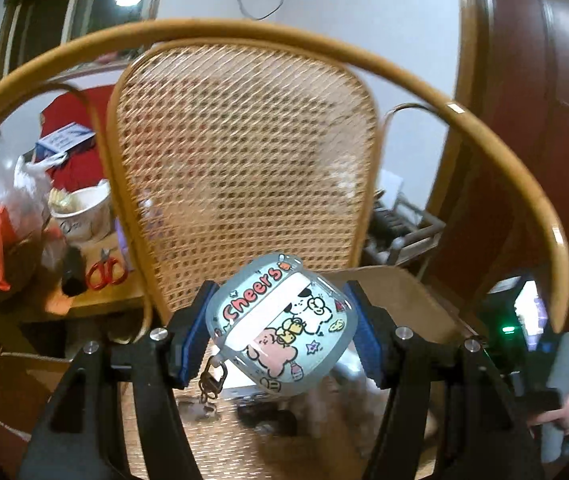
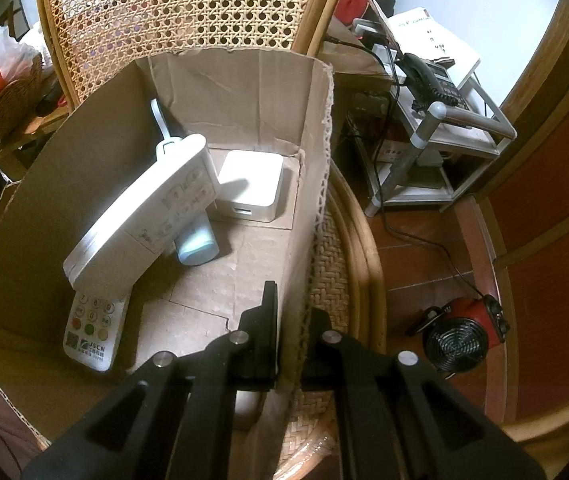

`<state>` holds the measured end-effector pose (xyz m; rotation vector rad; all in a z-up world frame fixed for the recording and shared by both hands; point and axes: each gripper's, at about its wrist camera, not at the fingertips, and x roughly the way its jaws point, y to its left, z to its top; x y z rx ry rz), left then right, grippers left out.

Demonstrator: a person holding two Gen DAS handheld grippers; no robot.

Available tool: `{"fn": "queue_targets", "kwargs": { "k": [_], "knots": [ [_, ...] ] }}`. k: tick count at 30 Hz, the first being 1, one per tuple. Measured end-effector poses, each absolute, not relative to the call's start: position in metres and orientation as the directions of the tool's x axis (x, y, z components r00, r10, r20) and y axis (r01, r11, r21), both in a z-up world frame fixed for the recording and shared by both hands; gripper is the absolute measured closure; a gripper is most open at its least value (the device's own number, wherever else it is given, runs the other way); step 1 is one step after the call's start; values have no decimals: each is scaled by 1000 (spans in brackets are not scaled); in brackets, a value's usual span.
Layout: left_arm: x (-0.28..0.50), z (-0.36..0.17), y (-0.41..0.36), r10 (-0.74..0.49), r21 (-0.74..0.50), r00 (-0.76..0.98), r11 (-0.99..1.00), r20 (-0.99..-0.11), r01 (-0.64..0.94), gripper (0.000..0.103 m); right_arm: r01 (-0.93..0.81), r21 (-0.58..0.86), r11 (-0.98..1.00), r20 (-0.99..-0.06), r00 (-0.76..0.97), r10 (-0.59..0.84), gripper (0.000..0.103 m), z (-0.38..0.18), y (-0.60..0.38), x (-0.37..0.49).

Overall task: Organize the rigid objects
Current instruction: 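Carry the Cheers meter into the box and open the left gripper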

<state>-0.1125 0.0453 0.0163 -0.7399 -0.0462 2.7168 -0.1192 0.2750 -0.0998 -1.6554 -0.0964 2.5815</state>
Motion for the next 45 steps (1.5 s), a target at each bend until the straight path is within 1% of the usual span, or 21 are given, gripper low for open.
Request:
{"fn": "queue_targets", "kwargs": {
  "k": [4, 7, 9, 15, 19, 25, 29, 31, 33, 34, 36, 39, 45],
  "knots": [
    [-102, 25, 64, 352, -117, -831, -935, -431, -335, 41, -29, -96, -995, -904, -415, 100, 95, -100, 275, -118],
    [-99, 27, 83, 395, -118, -815, -916, -424, -383, 41, -31, -97, -995, -904, -414, 101, 95, -101, 276, -117],
    [-101, 24, 93, 413, -129, -795, -908, -445, -399, 41, -29, -96, -995, -905, -415, 99, 95, -101, 276, -116],
    [-119, 1, 112, 442, -198, -712, -894, -546, -403, 41, -28, -95, -995, -905, -415, 98, 95, -101, 276, -115],
    [-127, -14, 120, 393, -160, -682, -911, -617, -381, 41, -30, -89, -996, -905, -414, 93, 95, -101, 278, -114],
    [-130, -21, 121, 370, -150, -665, -919, -649, -365, 41, -29, -95, -995, -905, -415, 98, 95, -102, 278, -114],
    [-130, -16, 115, 359, -130, -686, -923, -633, -362, 40, -29, -93, -995, -905, -414, 96, 95, -101, 278, -114],
    [-130, -13, 112, 361, -129, -692, -922, -625, -365, 37, -29, -95, -995, -905, -413, 99, 95, -101, 278, -114],
    [-129, -11, 108, 334, -112, -711, -934, -619, -340, 20, -28, -96, -995, -905, -414, 99, 95, -101, 278, -113],
    [-129, -9, 105, 314, -99, -725, -941, -613, -324, 19, -29, -96, -995, -905, -414, 100, 95, -101, 278, -113],
    [-128, -7, 100, 278, -73, -744, -952, -607, -296, 11, -28, -97, -995, -905, -413, 99, 95, -101, 279, -113],
    [-132, -5, 86, 226, -55, -760, -968, -610, -244, 6, -28, -92, -995, -905, -414, 95, 95, -101, 278, -114],
    [-142, -11, 55, 171, -73, -744, -984, -645, -164, 4, -28, -92, -995, -906, -413, 95, 95, -101, 278, -114]
  ]
}}
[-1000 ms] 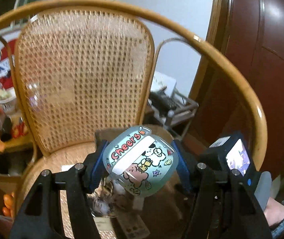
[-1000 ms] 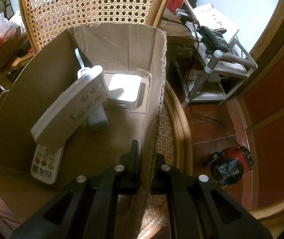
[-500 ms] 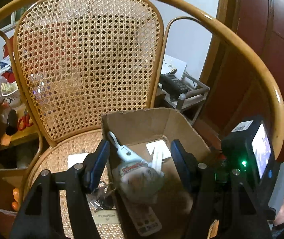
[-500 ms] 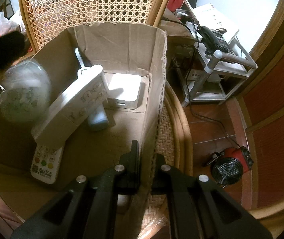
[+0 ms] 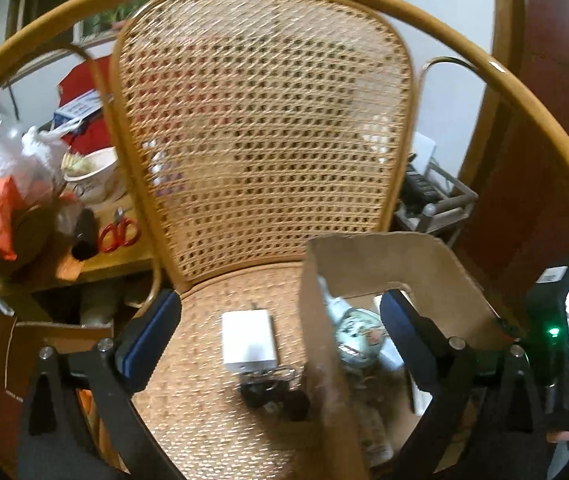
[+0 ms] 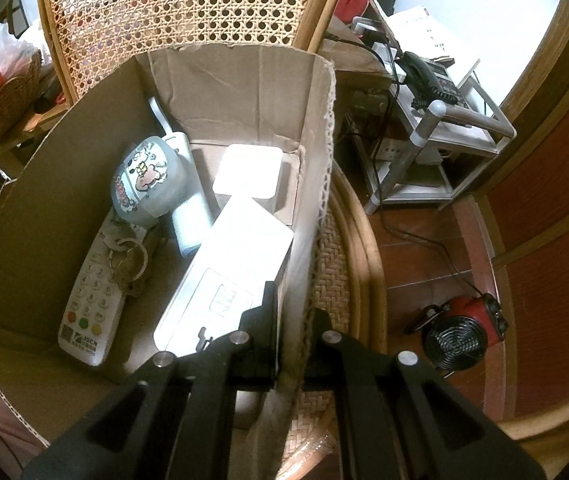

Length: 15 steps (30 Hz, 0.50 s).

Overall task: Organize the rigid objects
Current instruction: 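Carry the Cheers meter into the box and open the left gripper, then withdraw the left gripper and lower it onto the white square device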

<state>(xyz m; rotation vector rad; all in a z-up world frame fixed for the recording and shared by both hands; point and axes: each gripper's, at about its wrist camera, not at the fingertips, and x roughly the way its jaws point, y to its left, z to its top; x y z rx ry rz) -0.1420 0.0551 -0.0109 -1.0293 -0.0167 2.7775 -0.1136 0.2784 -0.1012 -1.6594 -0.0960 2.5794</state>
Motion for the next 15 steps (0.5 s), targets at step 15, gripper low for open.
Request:
{"fn": "queue_targets", "kwargs": {
  "k": [15],
  "knots": [
    [-175, -59, 25, 58, 11, -606, -994, -793, -109, 4, -27, -92, -995, -906, -413, 95, 95, -101, 279, -113]
  ]
}}
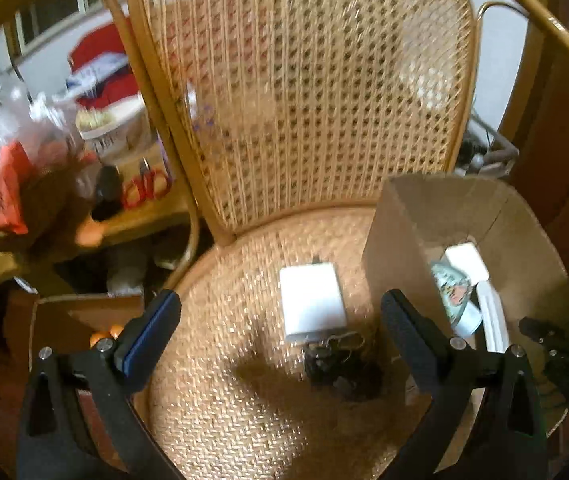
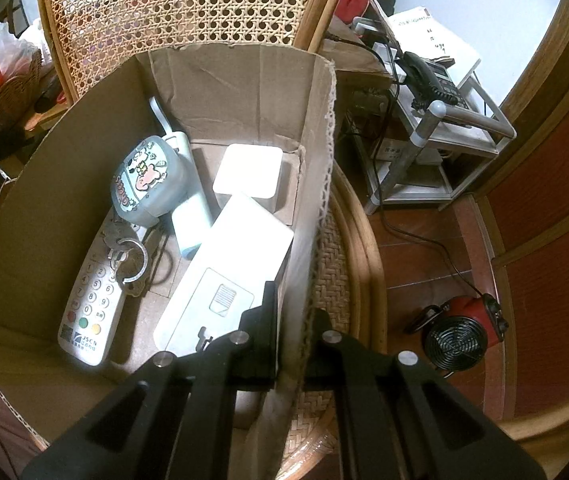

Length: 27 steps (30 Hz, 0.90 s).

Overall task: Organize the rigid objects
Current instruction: 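Withdraw the left gripper and lower it onto the white square device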

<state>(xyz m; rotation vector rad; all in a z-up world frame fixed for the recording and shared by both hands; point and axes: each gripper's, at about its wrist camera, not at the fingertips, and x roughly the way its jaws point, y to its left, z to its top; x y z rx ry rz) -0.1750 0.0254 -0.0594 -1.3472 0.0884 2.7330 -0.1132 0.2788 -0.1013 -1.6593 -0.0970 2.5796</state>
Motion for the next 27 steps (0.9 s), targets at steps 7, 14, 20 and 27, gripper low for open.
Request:
{"fn": "queue_targets", "kwargs": {
  "k": [7, 14, 20, 27],
  "knots": [
    [-204, -90, 18, 69, -13, -544, -994, -836, -106, 4, -28, -93, -995, -906, -412, 97, 95, -101, 279, -113],
    [-221, -113, 19, 135, -89, -495, -989, -859, -117, 4, -26, -93, -995, -906, -413, 96, 95, -101, 278, -114],
    [-230, -133, 23, 135, -89, -446, -988, -885, -123, 4, -26, -94, -995, -906, -412, 96, 95, -102, 278, -114],
    [-235, -149, 16, 193, -166, -406, -981, -893, -101, 4, -27, -94, -995, -906, -412, 97, 95, -102, 278, -114]
  ]
}}
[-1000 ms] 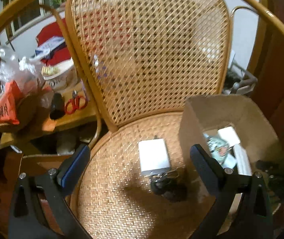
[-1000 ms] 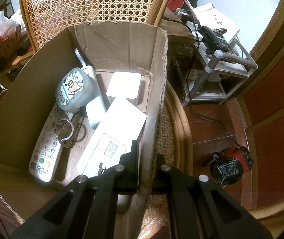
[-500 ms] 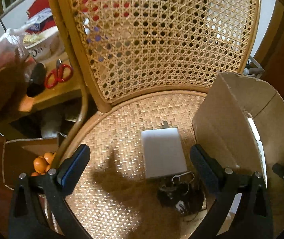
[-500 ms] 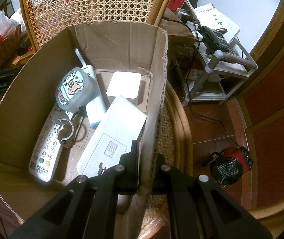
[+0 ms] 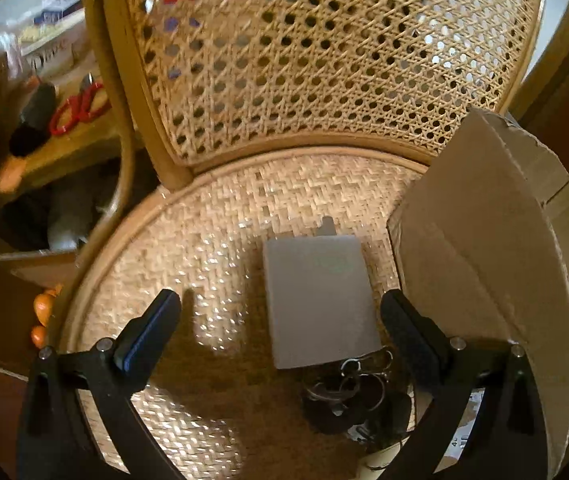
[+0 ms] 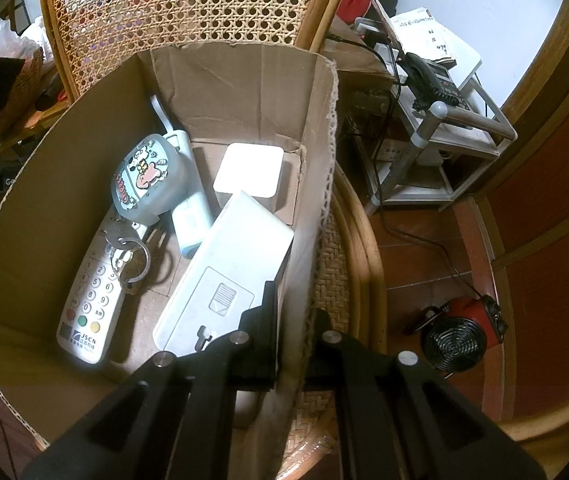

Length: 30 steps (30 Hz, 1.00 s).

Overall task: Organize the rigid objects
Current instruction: 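Withdraw the left gripper and lower it onto the white square device, then close the left gripper on the white square device and lift it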

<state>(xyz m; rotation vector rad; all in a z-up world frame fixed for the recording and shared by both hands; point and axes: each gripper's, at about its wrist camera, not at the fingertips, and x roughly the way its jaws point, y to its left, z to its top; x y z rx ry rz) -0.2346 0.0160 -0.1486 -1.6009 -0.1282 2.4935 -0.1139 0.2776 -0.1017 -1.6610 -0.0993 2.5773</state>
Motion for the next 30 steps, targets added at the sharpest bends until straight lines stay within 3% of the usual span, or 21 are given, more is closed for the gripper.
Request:
{"fn": "queue_targets", "kwargs": {
  "k": [10, 12, 18, 30],
  "knots": [
    [-233, -153, 20, 153, -104, -425, -985, -892, -136, 8, -26, -94, -995, -906, -412, 96, 95, -102, 277, -114],
    [-232, -154, 22, 152, -98, -423, -984, -893, -147, 25, -27, -94, -995, -906, -412, 96, 95, -102, 277, -114],
    [-223, -150, 40, 132, -35, -446, -975, -885, -220, 53, -26, -94, -995, -906, -412, 97, 95, -102, 278, -114],
    [-217, -136, 34, 131, -57, -442, -983, -887, -176, 53, -27, -93, -995, -906, -411, 96, 95, -103, 277, -114]
  ]
}}
